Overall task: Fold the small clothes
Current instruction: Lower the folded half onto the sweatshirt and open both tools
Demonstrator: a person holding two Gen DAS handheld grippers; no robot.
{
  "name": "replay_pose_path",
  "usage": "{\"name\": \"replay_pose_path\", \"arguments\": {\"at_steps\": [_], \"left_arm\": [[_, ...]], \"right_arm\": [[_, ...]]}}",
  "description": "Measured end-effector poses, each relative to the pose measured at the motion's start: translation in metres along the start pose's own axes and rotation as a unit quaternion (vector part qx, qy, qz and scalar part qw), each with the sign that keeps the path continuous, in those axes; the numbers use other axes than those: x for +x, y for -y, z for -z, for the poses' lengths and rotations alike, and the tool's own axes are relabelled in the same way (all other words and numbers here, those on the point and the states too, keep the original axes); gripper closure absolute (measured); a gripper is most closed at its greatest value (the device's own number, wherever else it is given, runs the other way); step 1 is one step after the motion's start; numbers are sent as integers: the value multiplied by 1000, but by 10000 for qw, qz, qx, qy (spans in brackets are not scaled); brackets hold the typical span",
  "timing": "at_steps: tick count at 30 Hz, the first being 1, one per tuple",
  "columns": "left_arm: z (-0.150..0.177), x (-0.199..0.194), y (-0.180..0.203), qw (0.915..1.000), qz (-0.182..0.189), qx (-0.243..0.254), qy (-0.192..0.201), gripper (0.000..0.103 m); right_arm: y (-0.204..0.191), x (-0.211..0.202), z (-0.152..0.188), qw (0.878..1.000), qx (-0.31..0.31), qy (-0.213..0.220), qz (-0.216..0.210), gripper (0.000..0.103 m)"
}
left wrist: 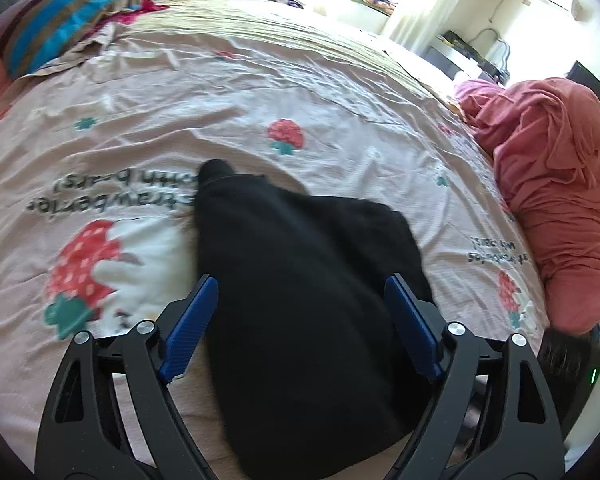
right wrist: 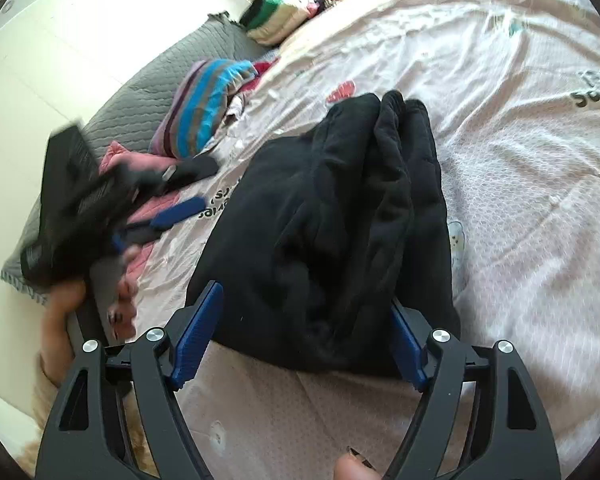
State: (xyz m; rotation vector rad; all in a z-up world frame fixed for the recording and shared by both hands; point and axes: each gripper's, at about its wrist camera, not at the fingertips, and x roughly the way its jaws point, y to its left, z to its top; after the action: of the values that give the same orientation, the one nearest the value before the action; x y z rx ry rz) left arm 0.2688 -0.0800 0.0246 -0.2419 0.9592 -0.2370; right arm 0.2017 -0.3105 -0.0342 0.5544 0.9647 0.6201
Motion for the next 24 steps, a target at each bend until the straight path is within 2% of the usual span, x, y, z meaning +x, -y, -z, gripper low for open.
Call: {"name": "replay_pose_path", "arguments": {"at_steps": [5, 13, 15, 16, 17, 18, 20, 22, 24], "left_arm": [[10, -11, -22, 9997, -221, -19, 113, 21], [25, -7, -34, 9997, -236, 10, 26, 21], [28, -4, -34, 9997, -228, 6, -12, 21], [30, -2, -34, 9998, -220, 9, -25, 21], [32, -1, -33, 9998, -218, 15, -41, 21], [33, 1, -32, 9998, -192, 30, -64, 21], [35, 4, -30, 9998, -162, 50, -87, 22], [36, 5, -25, 9998, -127, 120, -98, 26], [39, 5, -20, 9997, -57, 190, -117, 27]], "right_arm": [[6, 11, -28, 9996, 124, -262, 55, 27], [9, 45, -60, 9979, -149, -457, 433, 29], [11, 51, -66, 9968, -208, -456, 624, 40], [11, 55, -70, 9962, -214, -457, 713, 51], [9, 57, -71, 9955, -313, -432, 778, 74], [7, 58, -73, 9949, -408, -394, 833, 83], [2, 55, -73, 9935, -598, -323, 909, 85], [-5, 41, -76, 9922, -880, -47, 886, 85], [-6, 29, -79, 9902, -1032, 206, 916, 85]]}}
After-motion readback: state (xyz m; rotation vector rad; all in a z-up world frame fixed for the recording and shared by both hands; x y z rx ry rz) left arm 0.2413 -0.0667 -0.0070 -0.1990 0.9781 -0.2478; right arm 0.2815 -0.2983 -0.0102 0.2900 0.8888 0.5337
